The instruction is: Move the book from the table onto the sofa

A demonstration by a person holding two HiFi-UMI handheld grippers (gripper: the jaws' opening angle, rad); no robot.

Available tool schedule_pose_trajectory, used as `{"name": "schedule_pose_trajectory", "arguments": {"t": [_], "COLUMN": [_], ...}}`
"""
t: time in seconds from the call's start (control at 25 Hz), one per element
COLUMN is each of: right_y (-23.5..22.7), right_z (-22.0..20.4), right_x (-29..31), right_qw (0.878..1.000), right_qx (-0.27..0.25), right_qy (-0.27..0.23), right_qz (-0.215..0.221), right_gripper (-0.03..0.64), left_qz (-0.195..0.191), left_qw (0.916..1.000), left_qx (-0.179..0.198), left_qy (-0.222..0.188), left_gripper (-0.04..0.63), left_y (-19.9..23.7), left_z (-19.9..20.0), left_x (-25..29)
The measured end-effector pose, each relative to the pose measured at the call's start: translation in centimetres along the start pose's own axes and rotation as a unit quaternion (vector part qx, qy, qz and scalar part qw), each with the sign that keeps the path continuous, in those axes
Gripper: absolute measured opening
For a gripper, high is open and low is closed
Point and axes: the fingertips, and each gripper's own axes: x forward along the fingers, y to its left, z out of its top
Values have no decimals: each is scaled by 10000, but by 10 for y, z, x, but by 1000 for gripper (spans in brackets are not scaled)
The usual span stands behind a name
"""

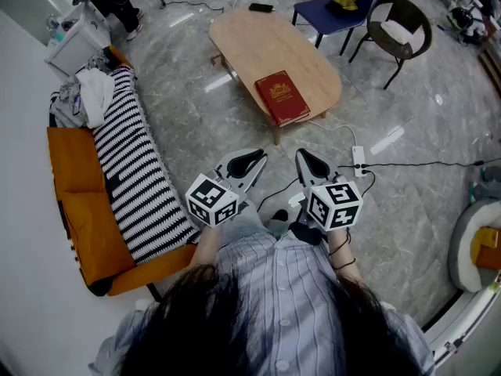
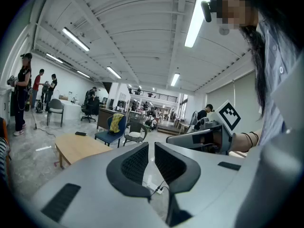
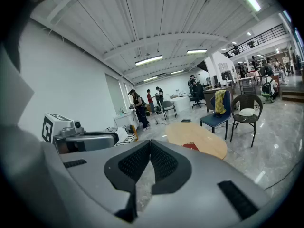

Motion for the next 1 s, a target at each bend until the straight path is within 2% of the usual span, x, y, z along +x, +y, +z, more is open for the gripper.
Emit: {"name": "schedule_pose_trajectory", "arguments": {"t": [0.28,0.56,0.8,1.0], "right_y": [-4,-2,-8,-18], "right_z": [1,-10,-19,-21], "right_x": [0,2,8,16], "right_qw": [10000,9987,9983,9976], "right_qx": [27,370,440,572], "right_qy": [26,57,227,298], "right_qz": [53,345,311,238], "right_gripper": [21,21,23,23], "left_qz": [-16,17,76,-48], "left_qw": [10000,9999,9996,9990], "left_qx": [-44,-45,-138,-143], "left_qy": [-8,150,233,424], "left_gripper": [31,31,31,31], "left_y": [-2,-4,8,14], "left_z": [2,-9,-11,-16], "left_x": [5,-1,2,13]}}
